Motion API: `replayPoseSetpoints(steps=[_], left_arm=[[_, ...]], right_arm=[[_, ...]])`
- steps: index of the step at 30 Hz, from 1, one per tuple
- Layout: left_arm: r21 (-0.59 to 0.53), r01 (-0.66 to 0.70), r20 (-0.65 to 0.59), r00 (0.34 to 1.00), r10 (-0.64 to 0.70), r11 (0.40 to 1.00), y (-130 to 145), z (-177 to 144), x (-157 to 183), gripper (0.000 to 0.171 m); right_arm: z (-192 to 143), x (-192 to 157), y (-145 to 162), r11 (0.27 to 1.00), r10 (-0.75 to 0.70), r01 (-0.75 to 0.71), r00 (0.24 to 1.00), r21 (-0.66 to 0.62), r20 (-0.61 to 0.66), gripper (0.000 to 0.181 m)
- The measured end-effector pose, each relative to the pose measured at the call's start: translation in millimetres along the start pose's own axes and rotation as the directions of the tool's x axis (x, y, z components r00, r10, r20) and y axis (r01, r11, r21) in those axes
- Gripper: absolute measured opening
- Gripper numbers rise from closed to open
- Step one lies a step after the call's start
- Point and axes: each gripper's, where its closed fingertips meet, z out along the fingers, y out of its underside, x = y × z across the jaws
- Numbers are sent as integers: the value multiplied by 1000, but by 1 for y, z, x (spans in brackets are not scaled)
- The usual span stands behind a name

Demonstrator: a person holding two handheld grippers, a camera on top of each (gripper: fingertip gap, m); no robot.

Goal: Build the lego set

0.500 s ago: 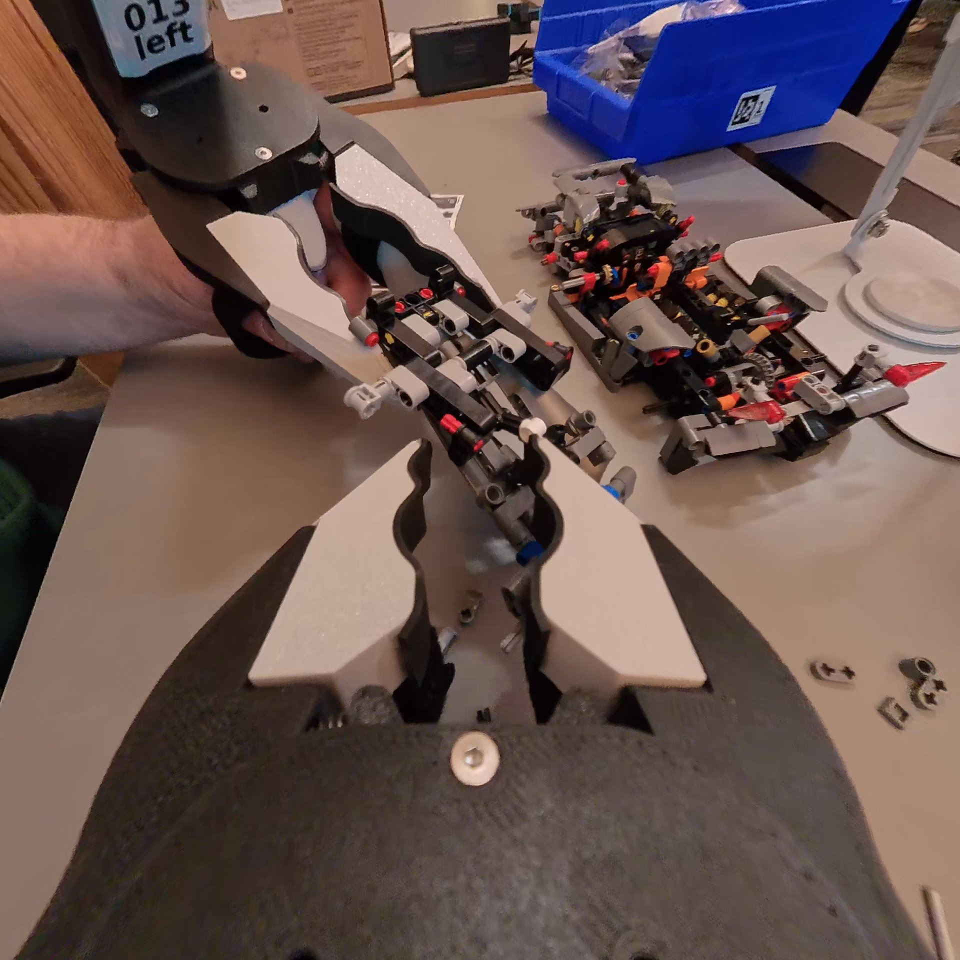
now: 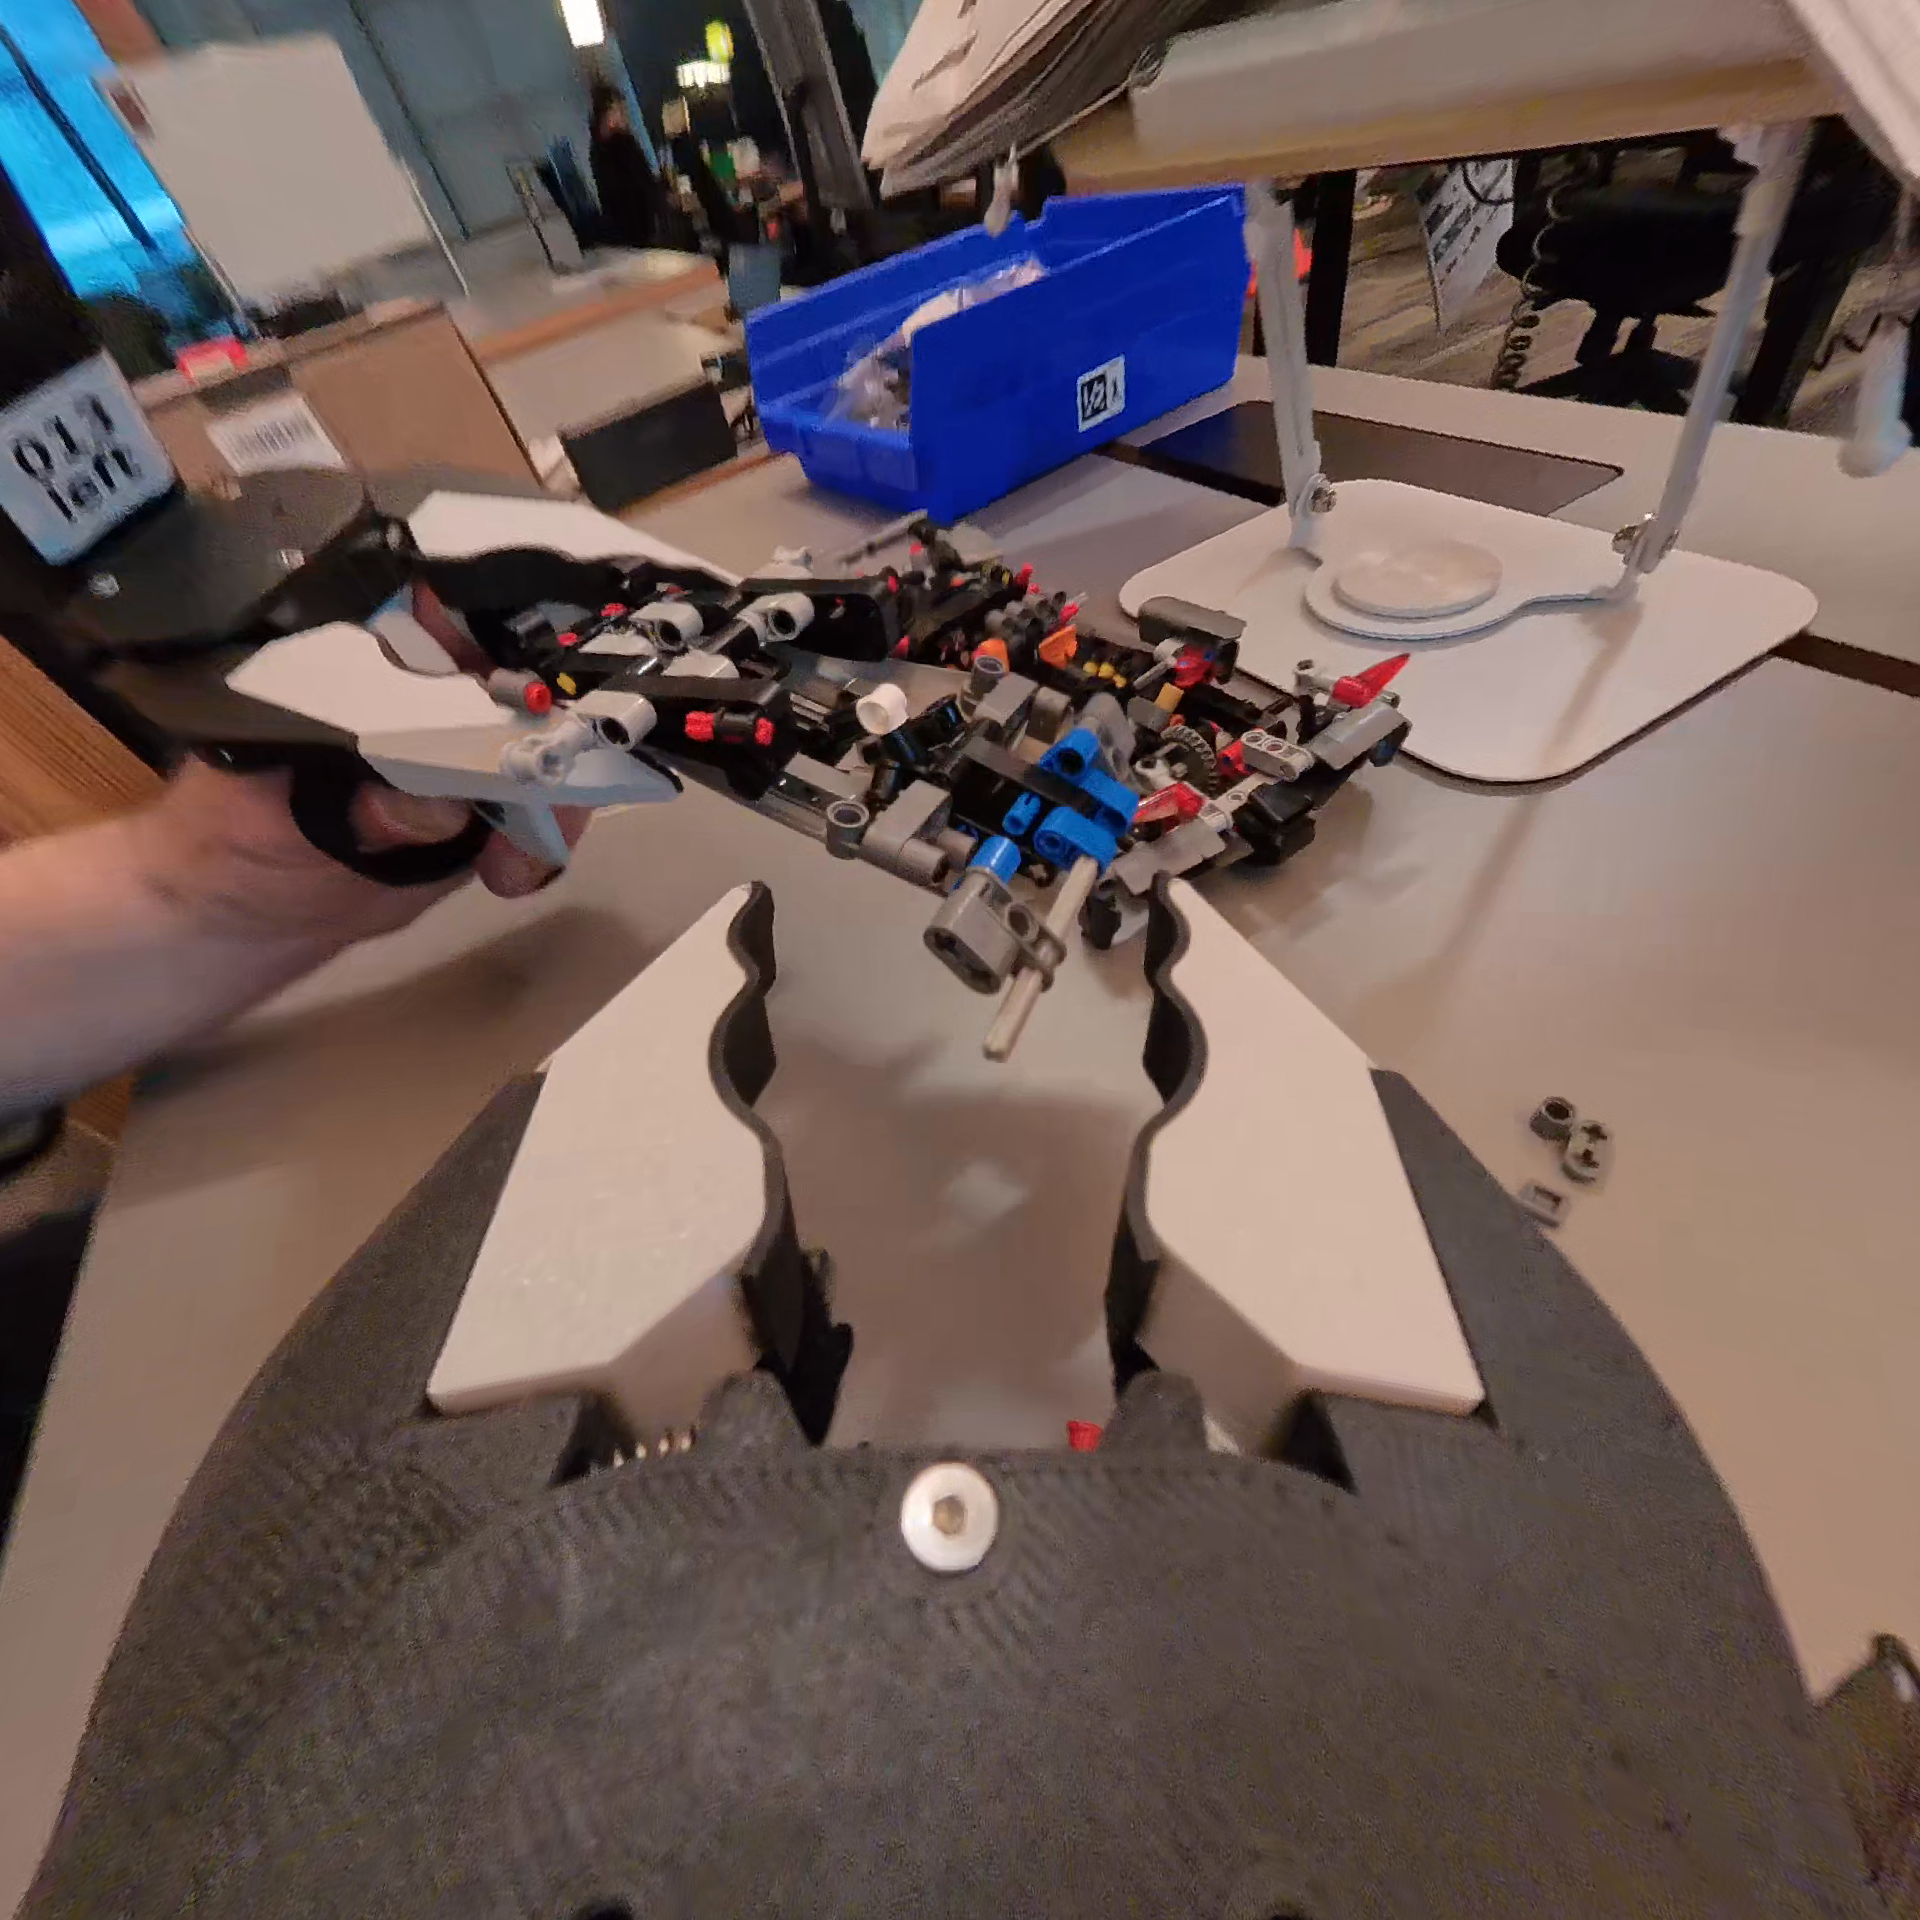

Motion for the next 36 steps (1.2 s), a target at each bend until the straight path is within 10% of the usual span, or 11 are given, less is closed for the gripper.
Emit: replayPoseSetpoints(steps=[13,24,36], left_arm=[[118,-150,28,989,148,982,-40,32,11,53],[133,-306,61,952,301,943,-47,43,23,52],[150,-274,-4,961,278,950,-48,44,30,59]], right_arm=[[-23,14,-29,790,501,-588,781,171,372,67],[-42,15,-46,630,557,-760,585,160,590,39],[-52,19,-51,645,515,-736,618,206,594,15]])
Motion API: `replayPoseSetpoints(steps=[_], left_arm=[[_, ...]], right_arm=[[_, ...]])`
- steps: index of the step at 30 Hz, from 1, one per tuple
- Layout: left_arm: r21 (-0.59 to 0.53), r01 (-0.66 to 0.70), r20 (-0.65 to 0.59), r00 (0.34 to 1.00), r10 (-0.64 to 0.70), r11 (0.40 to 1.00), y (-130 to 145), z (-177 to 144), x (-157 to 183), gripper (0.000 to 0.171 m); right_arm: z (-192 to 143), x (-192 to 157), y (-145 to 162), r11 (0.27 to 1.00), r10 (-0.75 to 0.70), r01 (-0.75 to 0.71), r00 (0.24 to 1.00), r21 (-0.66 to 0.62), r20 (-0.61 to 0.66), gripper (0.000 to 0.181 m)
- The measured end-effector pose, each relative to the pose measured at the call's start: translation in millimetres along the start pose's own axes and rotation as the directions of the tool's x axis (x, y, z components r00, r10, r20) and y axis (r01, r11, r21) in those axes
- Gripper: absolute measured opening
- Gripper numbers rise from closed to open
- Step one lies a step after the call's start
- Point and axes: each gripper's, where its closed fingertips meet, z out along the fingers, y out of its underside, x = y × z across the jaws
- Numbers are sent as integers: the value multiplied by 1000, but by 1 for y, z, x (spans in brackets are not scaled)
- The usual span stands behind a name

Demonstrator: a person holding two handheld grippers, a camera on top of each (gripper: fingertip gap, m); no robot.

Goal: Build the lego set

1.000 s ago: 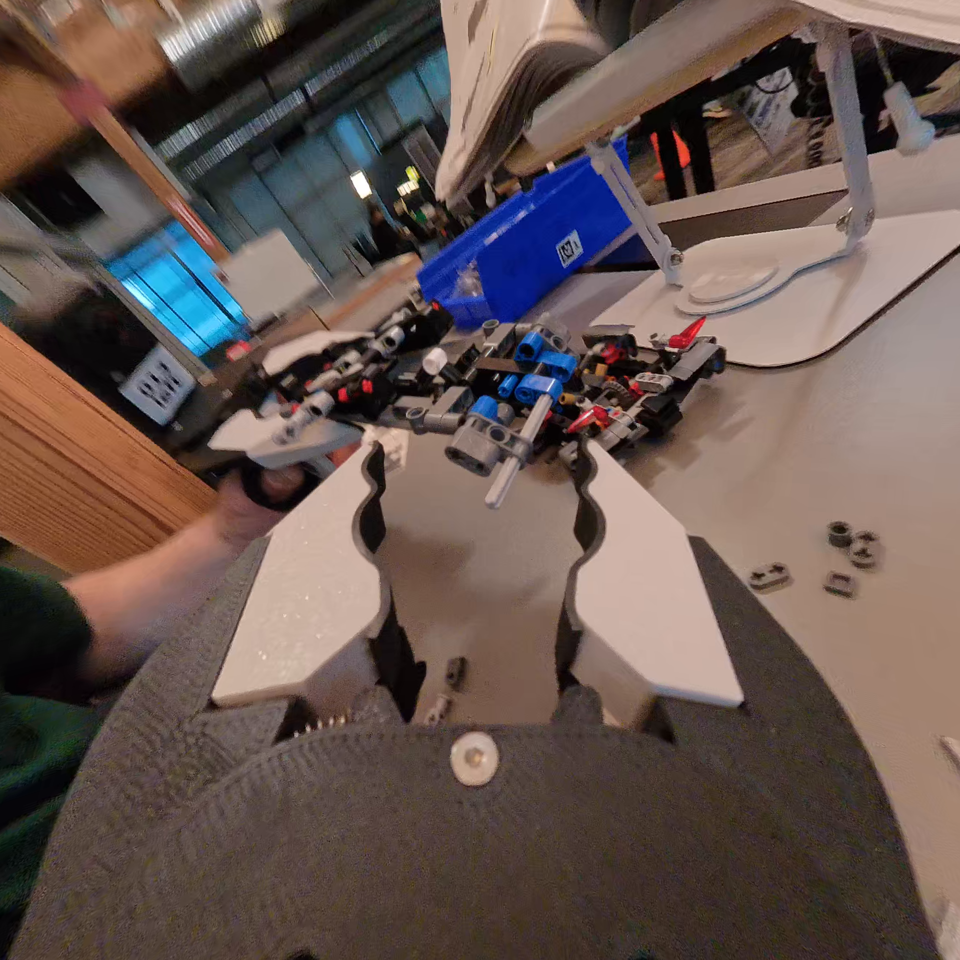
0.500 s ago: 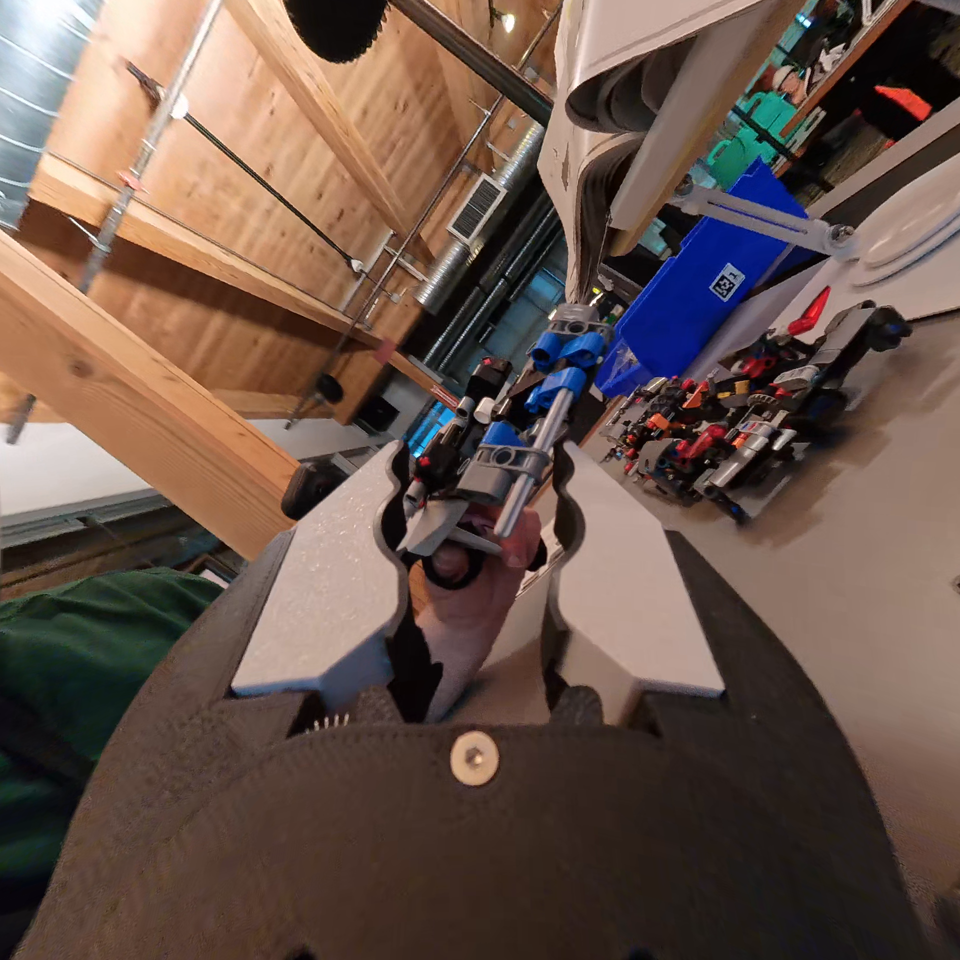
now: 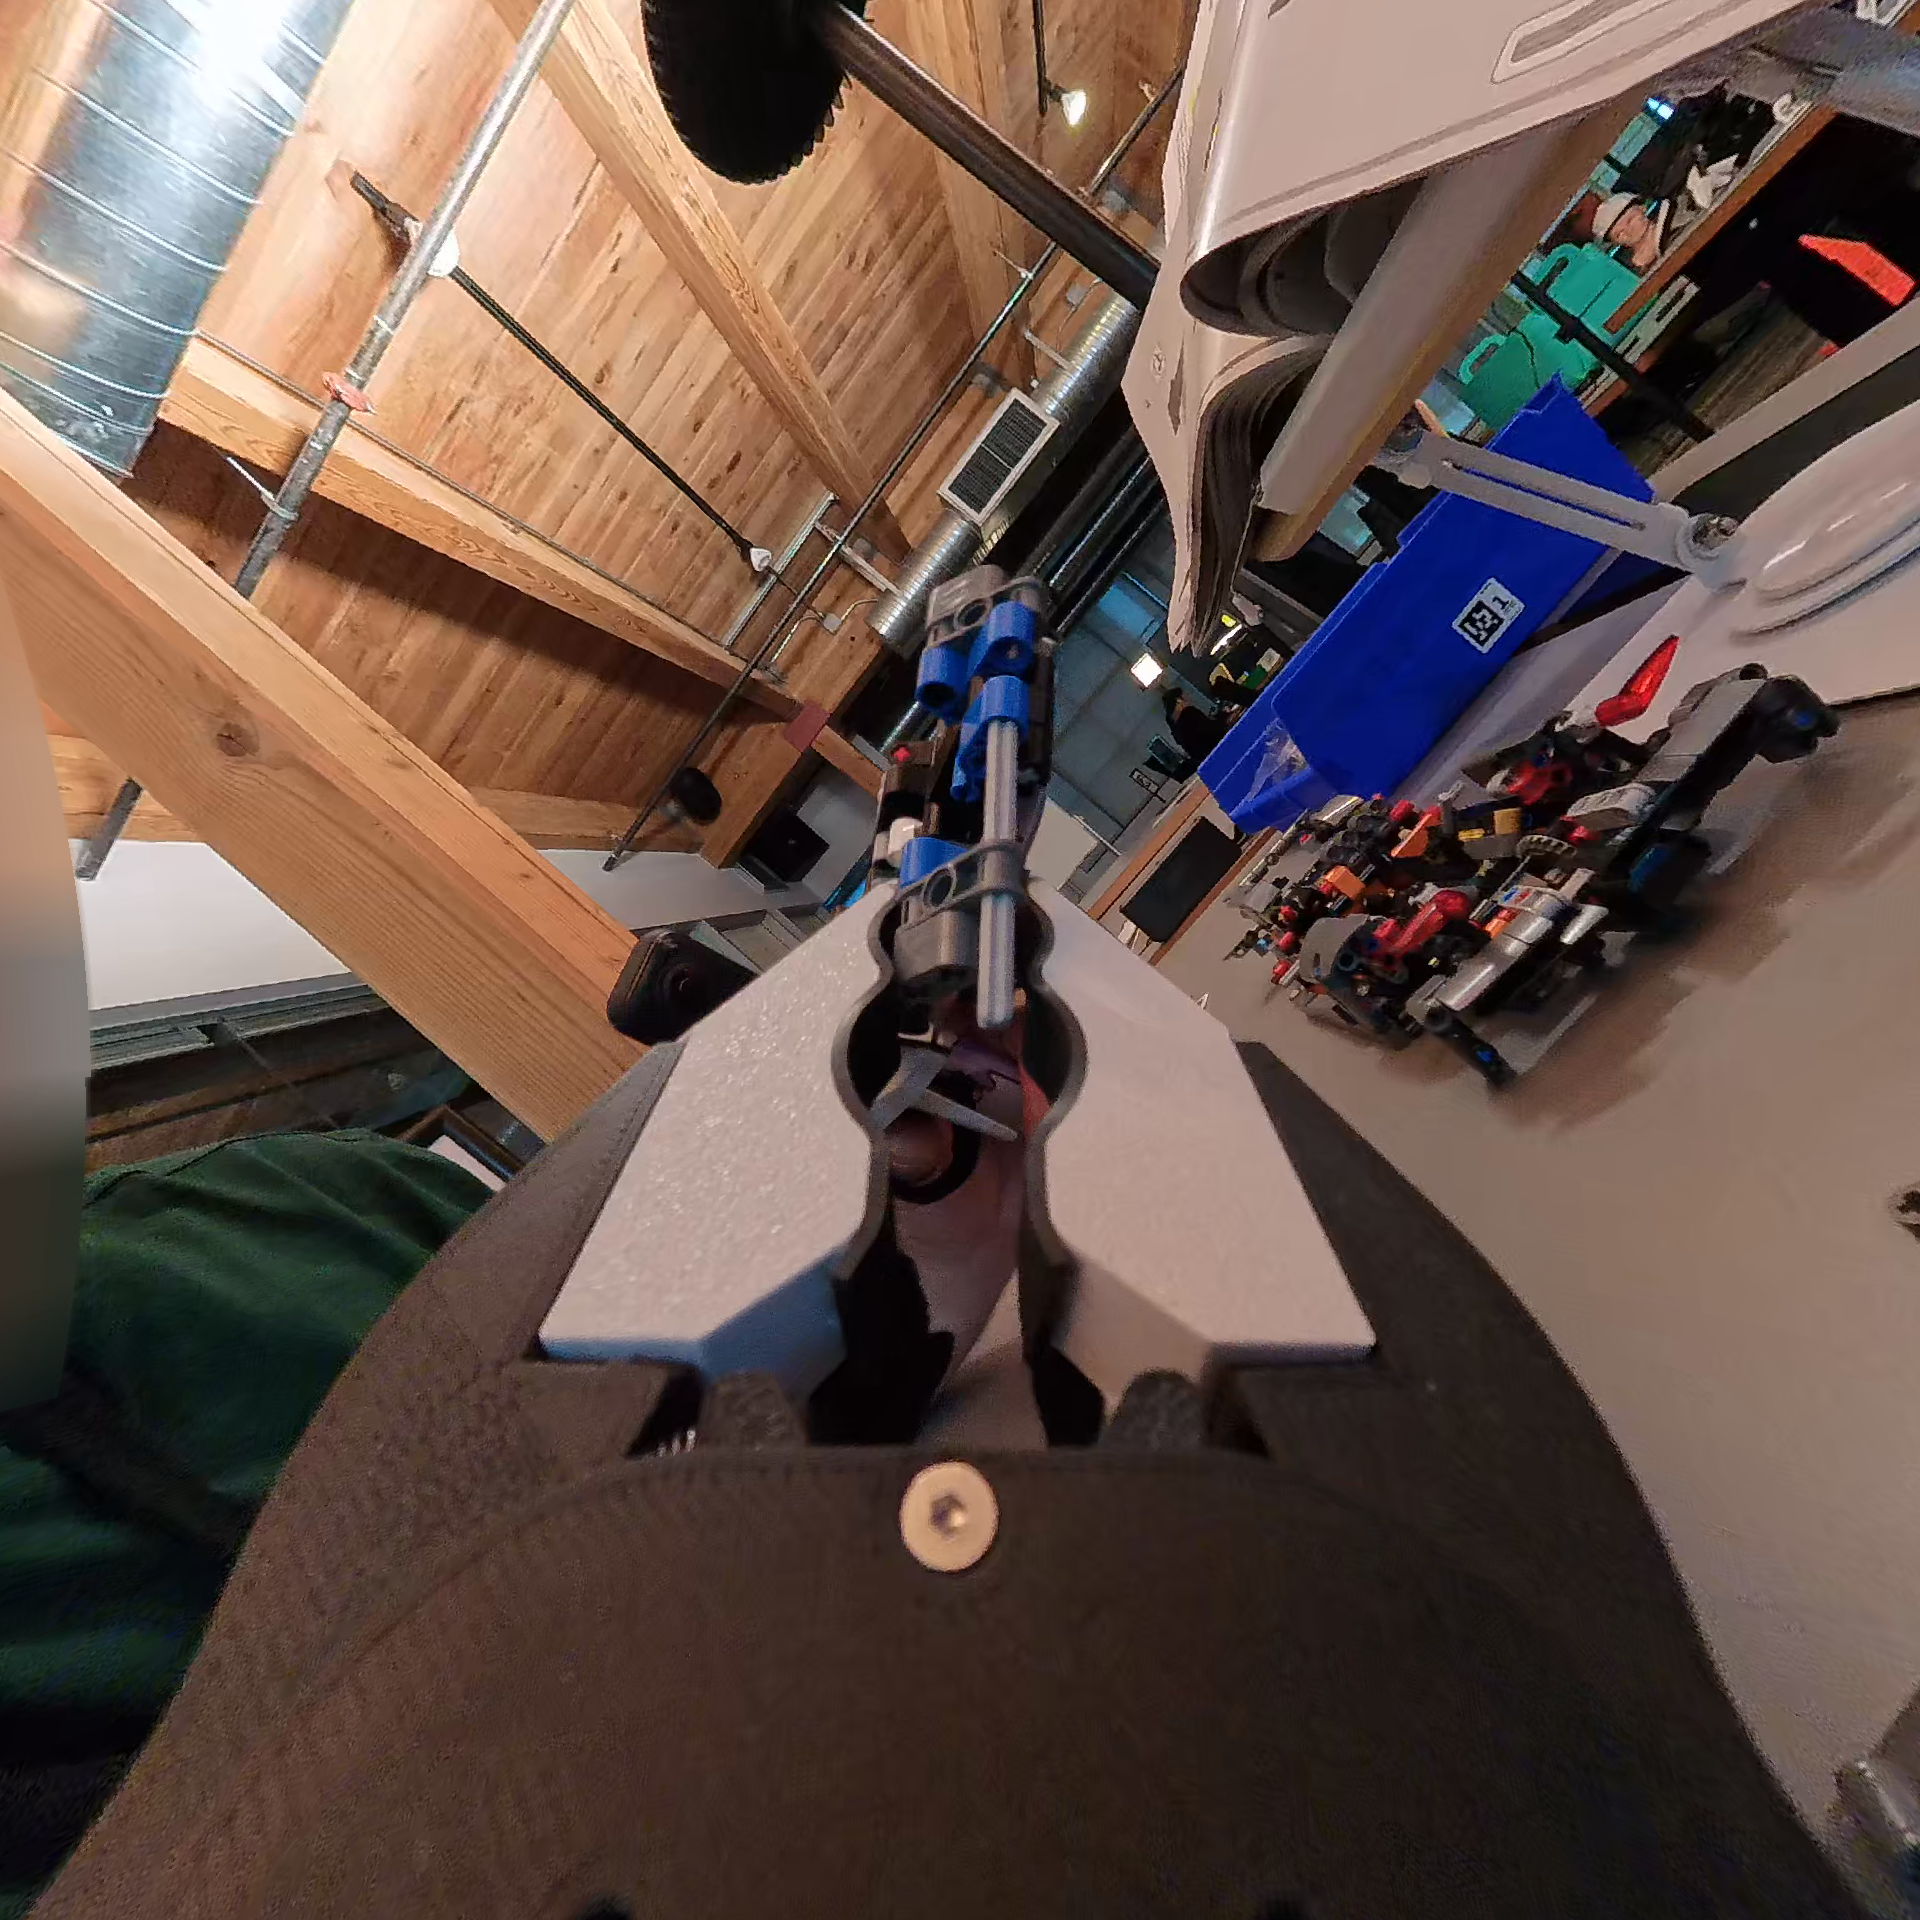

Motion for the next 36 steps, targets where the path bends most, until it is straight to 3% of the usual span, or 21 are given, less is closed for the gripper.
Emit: replayPoseSetpoints(steps=[10,20,26,30,36], left_arm=[[-43,163,-175,970,-168,986,9,-7,18,60],[-55,413,-376,835,-402,909,4,-9,30,72],[-66,507,-405,773,-488,859,-1,0,30,75],[-92,522,-398,761,-512,848,2,8,31,63],[-99,570,-397,729,-557,816,2,14,30,32]], right_arm=[[0,-4,0,1000,-27,27,1000,-5,0,13],[-3,-7,-7,997,-77,77,997,13,-23,13],[-6,-9,-11,991,-126,128,991,27,-48,13],[-6,-9,-12,990,-139,141,989,23,-58,13],[-6,-10,-12,982,-187,189,979,13,-84,14]])
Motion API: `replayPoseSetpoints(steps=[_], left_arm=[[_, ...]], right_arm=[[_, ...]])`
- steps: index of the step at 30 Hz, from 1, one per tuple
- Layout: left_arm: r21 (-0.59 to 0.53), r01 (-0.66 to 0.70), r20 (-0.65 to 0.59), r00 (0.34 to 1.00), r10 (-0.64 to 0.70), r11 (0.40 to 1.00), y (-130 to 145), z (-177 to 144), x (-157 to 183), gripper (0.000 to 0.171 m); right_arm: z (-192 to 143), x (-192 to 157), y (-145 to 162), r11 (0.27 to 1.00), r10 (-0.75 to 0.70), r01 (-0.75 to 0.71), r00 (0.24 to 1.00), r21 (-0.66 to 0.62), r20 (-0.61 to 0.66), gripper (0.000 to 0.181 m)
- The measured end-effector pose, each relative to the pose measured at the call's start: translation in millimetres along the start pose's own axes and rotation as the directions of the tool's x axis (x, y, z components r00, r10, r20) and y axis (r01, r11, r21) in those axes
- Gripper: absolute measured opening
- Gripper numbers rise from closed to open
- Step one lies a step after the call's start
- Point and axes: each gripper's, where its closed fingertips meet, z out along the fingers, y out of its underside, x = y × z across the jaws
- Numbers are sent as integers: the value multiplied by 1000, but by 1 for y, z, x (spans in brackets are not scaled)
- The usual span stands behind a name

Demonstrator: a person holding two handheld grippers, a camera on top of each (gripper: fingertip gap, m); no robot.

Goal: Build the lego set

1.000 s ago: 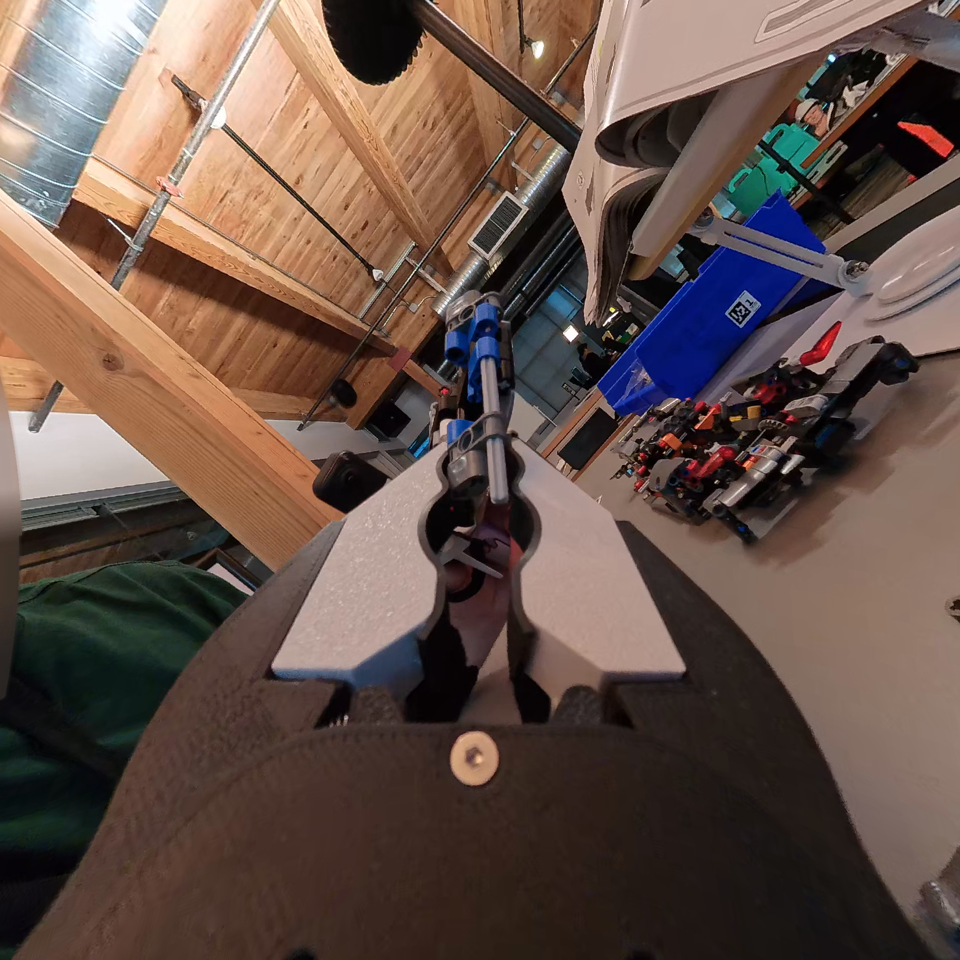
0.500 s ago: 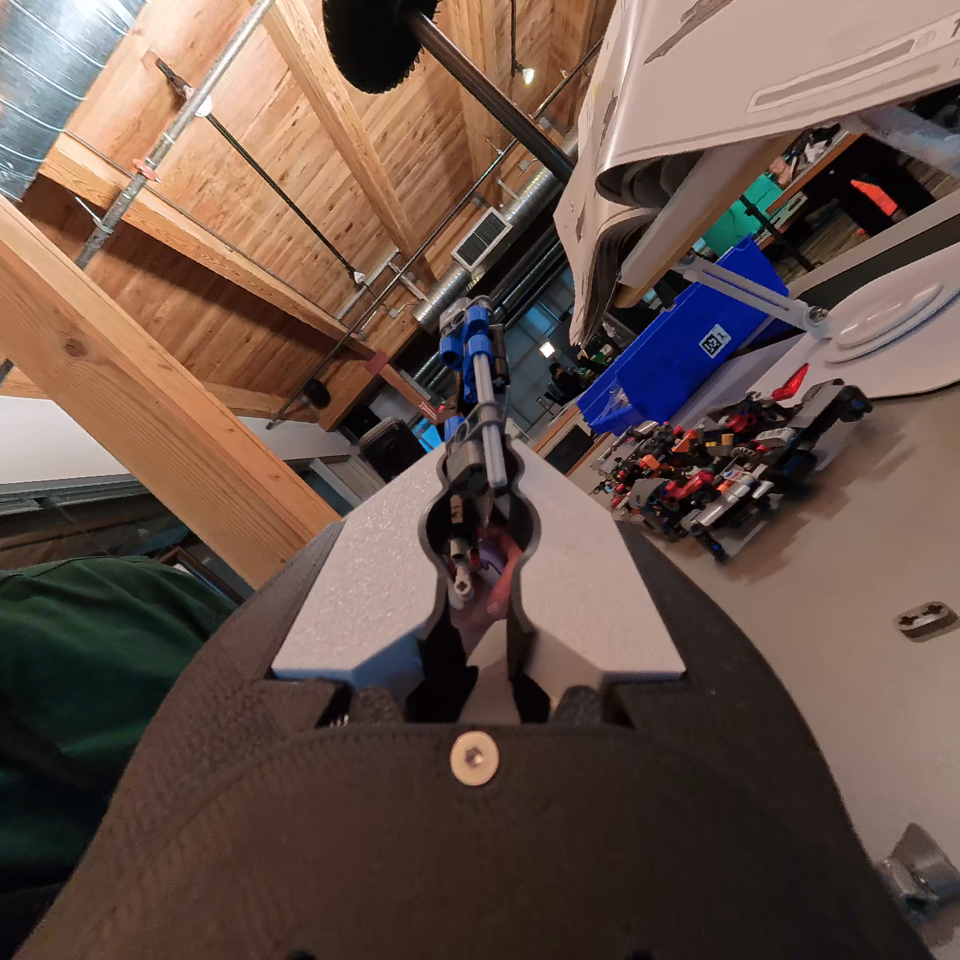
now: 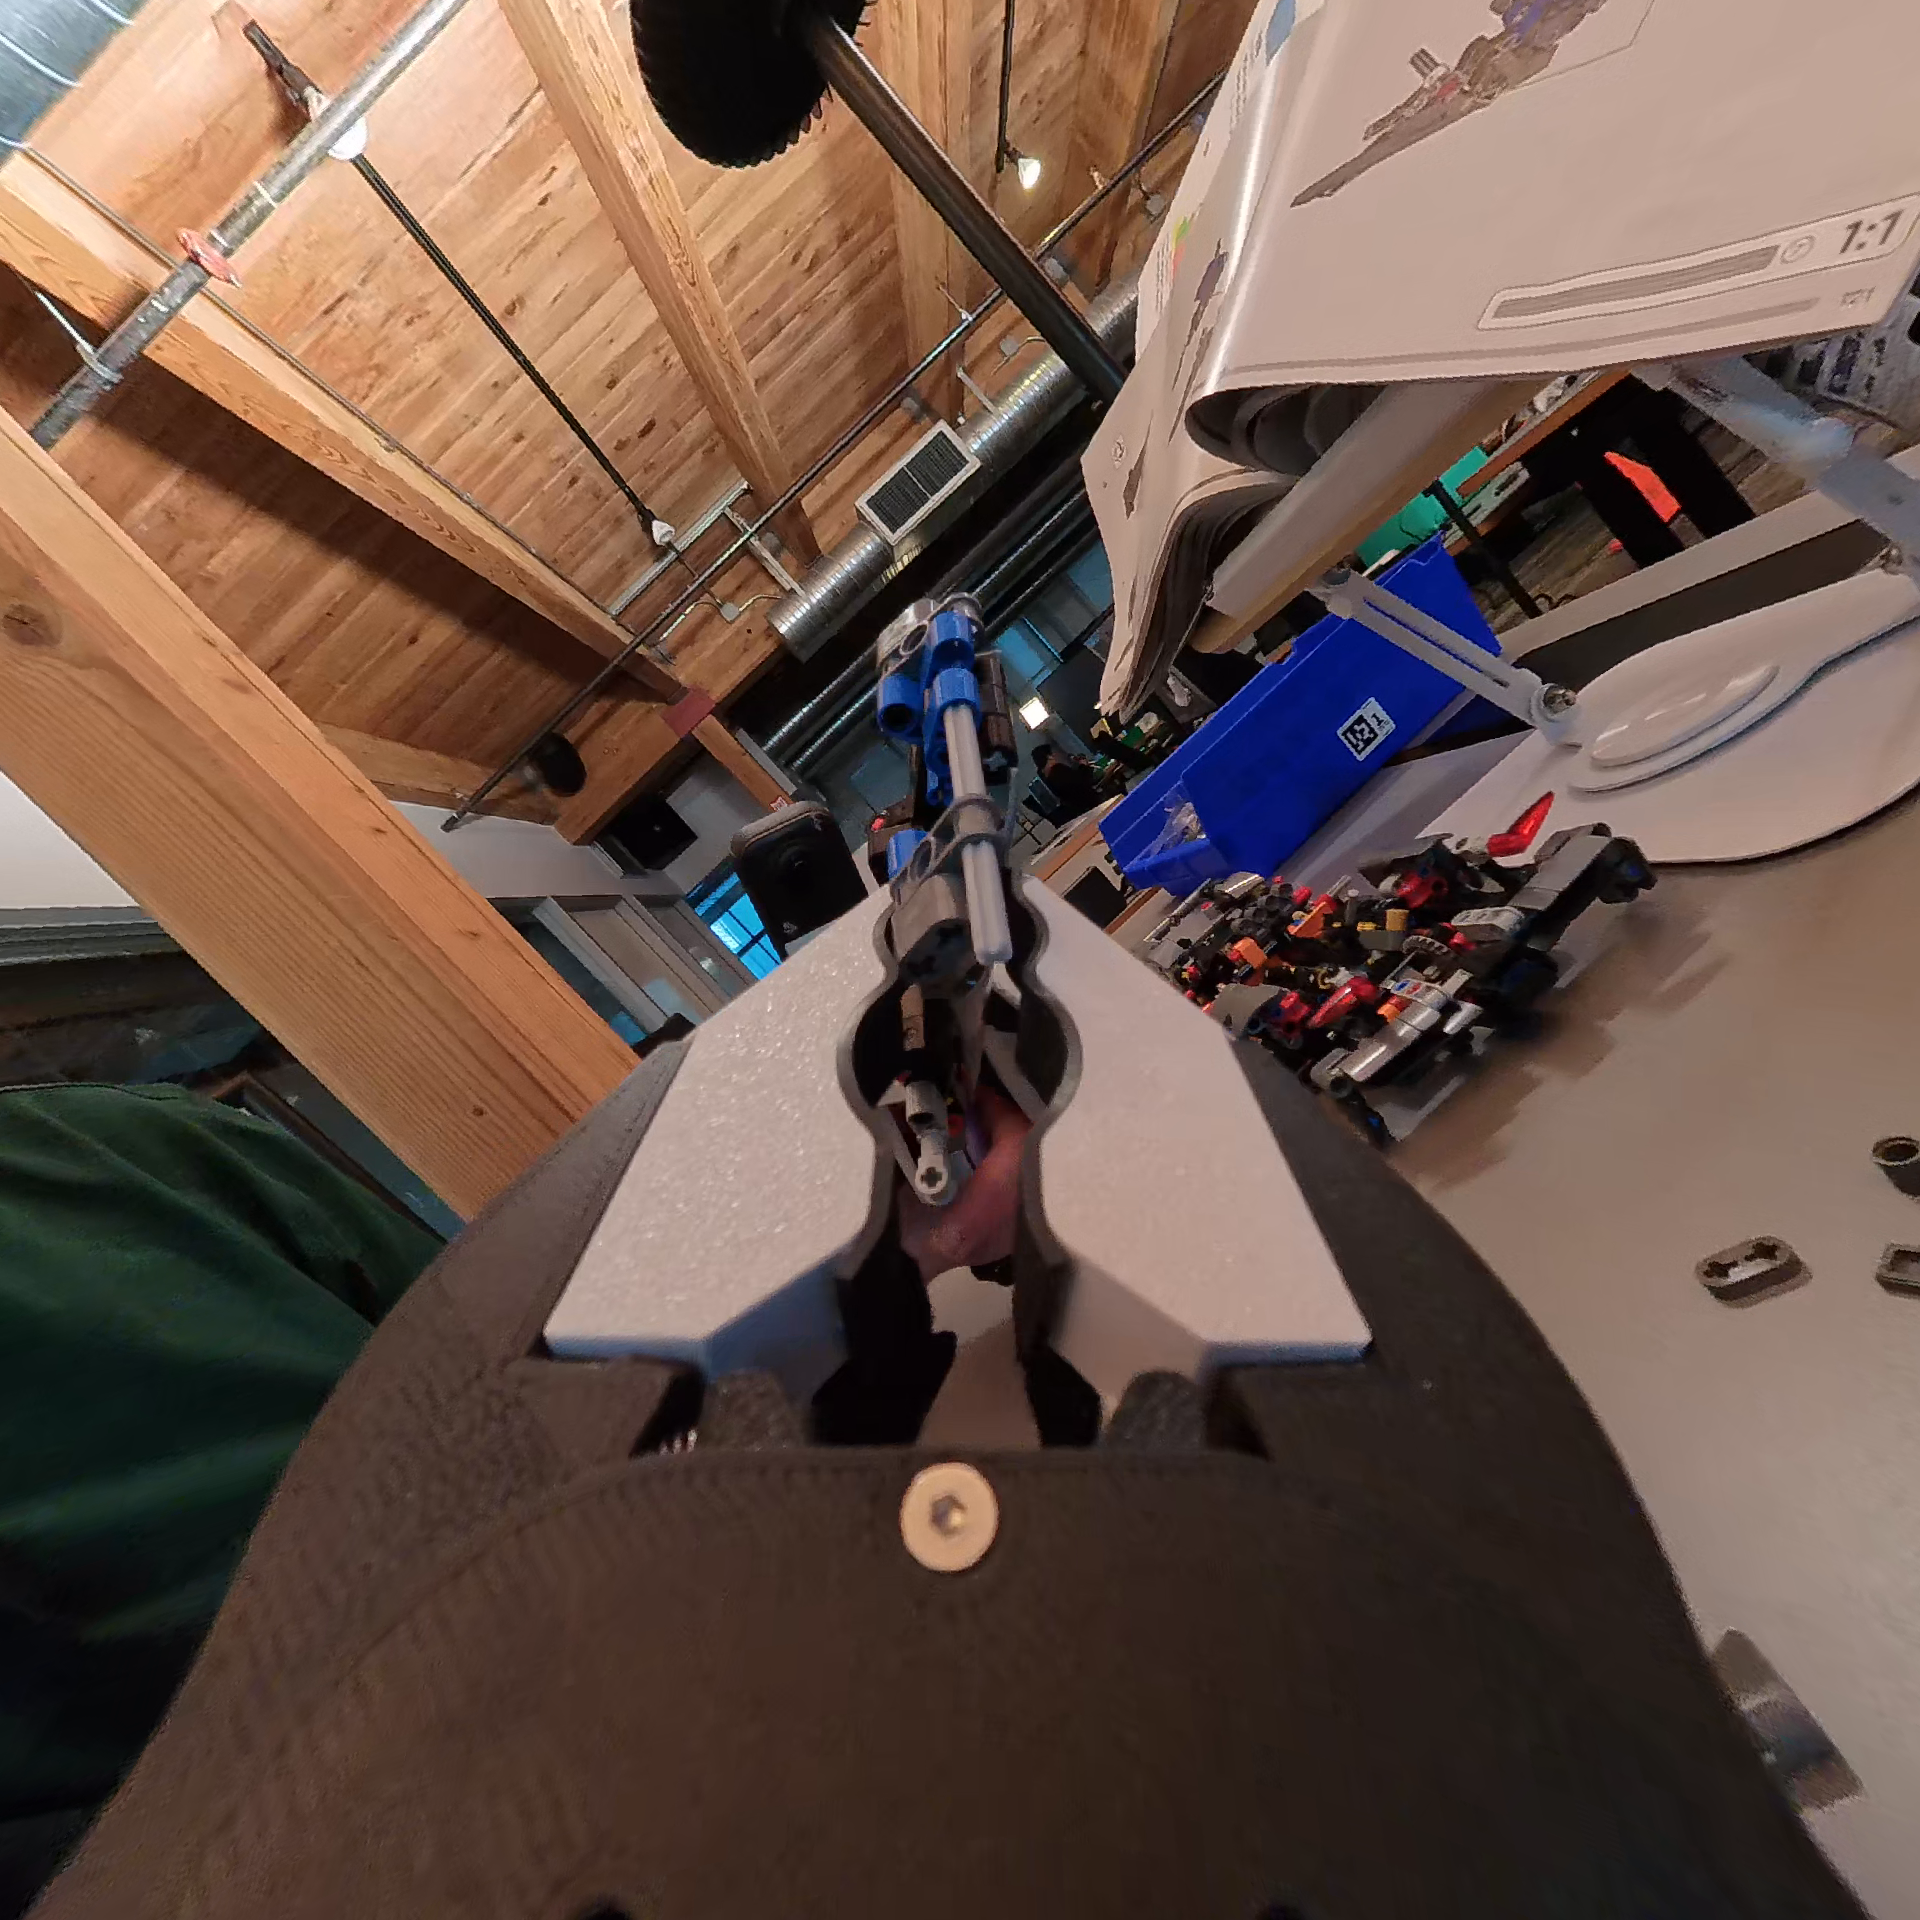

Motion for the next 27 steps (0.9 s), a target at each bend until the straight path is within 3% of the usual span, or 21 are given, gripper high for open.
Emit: replayPoseSetpoints(steps=[15,21,27], left_arm=[[-23,147,-43,988,-148,989,0,3,2,17],[22,164,-98,982,-161,986,-8,2,10,13],[45,107,-165,981,-98,993,-15,-1,15,13]], right_arm=[[-3,3,-5,998,-68,69,996,4,-62,14],[-5,4,-6,990,130,-133,990,41,54,14],[-5,-7,-9,984,167,-174,976,42,141,13]])
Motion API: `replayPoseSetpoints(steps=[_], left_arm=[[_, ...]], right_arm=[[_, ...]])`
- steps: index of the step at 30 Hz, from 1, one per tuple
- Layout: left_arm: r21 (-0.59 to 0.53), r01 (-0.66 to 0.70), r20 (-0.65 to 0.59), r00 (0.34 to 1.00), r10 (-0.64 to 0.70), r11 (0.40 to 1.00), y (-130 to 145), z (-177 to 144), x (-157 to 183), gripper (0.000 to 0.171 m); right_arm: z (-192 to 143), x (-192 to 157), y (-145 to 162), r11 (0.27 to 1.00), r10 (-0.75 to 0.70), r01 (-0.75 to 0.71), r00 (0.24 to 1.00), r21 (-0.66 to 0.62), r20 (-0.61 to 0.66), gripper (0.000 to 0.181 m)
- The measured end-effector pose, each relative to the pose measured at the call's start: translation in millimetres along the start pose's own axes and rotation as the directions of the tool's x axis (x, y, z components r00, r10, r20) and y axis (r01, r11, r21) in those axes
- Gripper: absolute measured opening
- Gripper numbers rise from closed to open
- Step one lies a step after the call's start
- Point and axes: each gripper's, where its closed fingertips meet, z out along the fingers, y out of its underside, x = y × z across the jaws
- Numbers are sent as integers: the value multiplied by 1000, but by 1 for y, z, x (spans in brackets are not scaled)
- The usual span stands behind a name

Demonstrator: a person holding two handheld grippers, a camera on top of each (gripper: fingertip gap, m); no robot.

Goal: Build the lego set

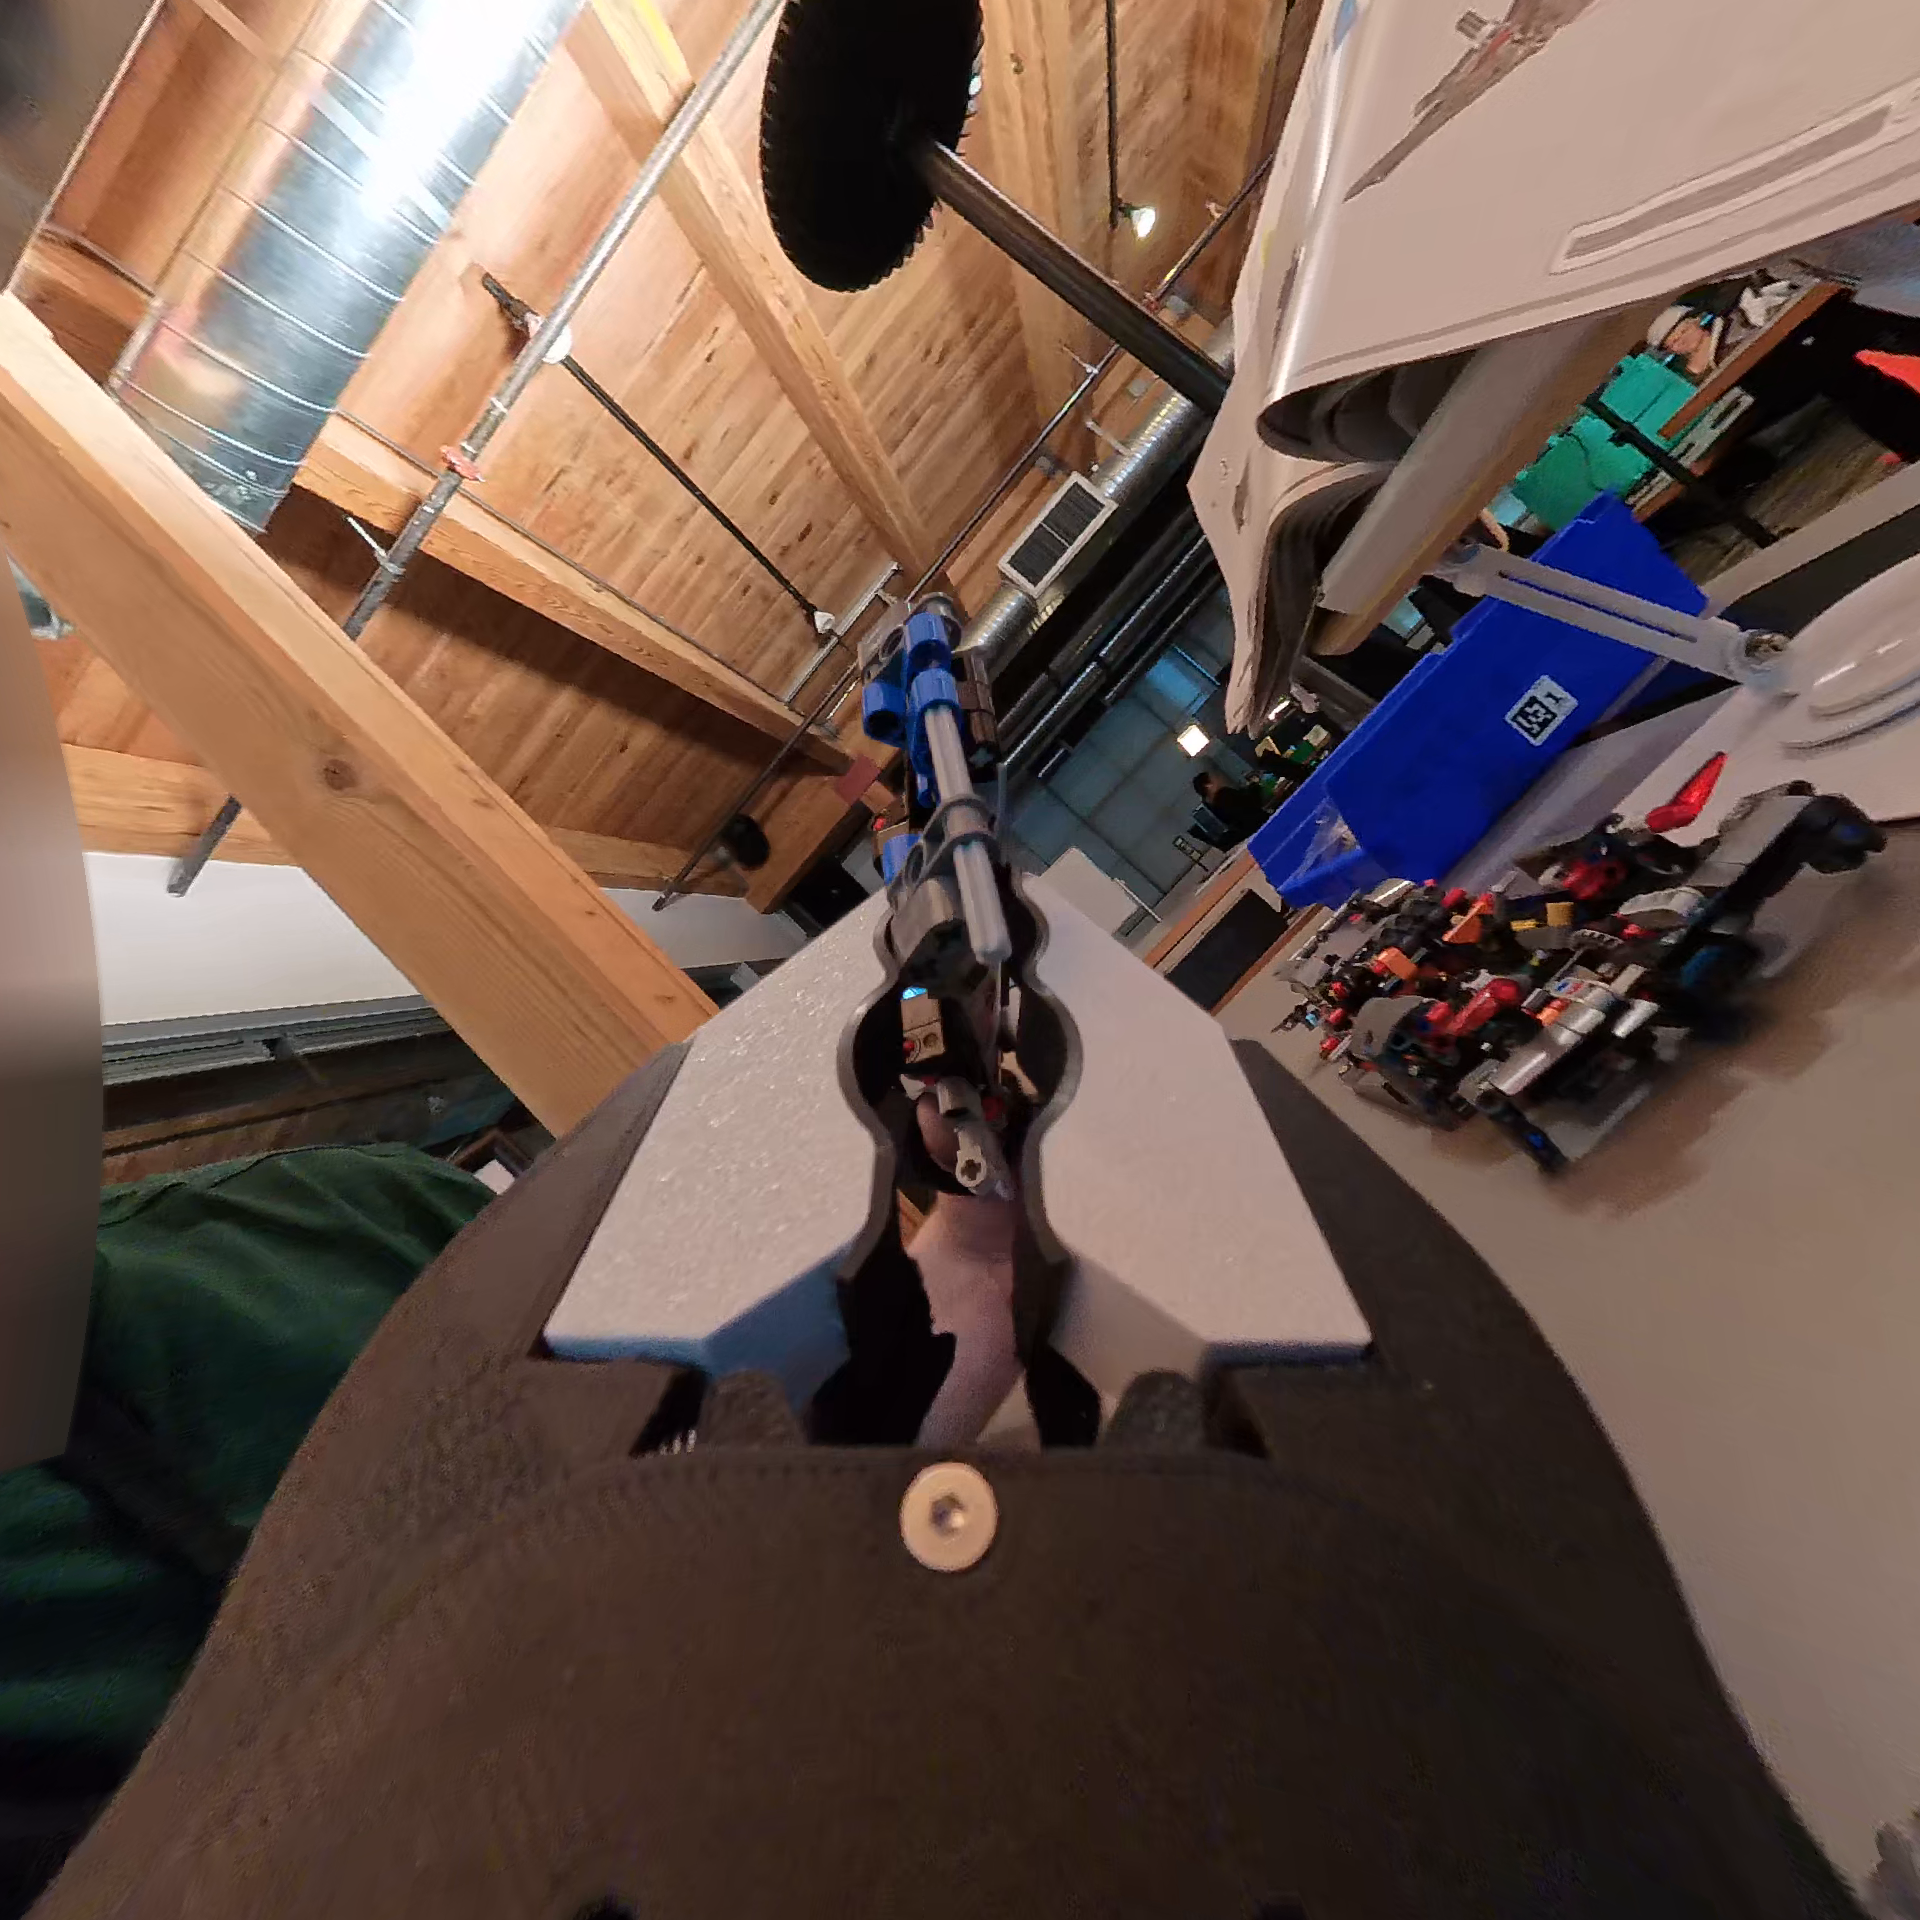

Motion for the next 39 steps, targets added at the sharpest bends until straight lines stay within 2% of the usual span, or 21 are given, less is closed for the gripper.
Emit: replayPoseSetpoints(steps=[7,12,19,23,39], left_arm=[[17,1,-62,998,0,1000,-3,1,0,12],[19,-10,-39,999,10,1000,-4,2,-3,12],[18,6,-38,999,-6,1000,-3,1,-4,11],[28,18,-61,998,-16,999,-3,2,-3,11],[50,39,-79,996,-35,998,-3,0,-6,11]], right_arm=[[0,-4,-2,999,-49,49,999,2,-12,13],[-1,2,-4,999,-29,30,999,20,-33,15],[0,3,-5,997,-80,81,994,11,-67,26],[1,1,-3,996,-87,87,994,-1,-61,17],[2,-1,1,997,-81,80,996,-19,-40,15]])
